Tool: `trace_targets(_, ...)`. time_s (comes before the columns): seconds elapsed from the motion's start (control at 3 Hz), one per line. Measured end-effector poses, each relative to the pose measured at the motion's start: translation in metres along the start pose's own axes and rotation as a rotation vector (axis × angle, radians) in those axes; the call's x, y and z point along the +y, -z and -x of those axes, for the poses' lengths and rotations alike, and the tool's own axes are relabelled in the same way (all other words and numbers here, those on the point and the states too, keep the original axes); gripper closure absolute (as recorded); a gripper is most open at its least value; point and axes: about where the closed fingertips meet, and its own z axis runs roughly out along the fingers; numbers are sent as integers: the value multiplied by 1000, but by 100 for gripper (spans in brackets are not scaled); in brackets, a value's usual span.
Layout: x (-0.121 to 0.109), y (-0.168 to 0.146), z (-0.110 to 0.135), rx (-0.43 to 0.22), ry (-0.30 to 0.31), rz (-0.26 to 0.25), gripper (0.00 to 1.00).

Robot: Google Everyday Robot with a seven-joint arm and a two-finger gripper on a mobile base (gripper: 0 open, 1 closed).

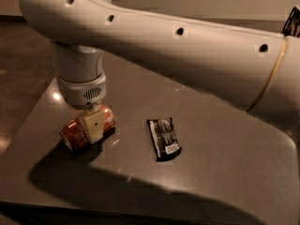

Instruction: Place coke can upright

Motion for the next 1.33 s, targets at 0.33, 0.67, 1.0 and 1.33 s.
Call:
trace_targets(0.33, -2, 7, -1, -50, -23, -1, 88)
trace_targets(0.67, -10, 25, -12, -163, -66, -3, 100)
trace_targets(1.0, -27, 50, -26, -330, -131, -29, 100)
trace_targets(1.33, -39, 72, -37, -495, -198, -62, 100)
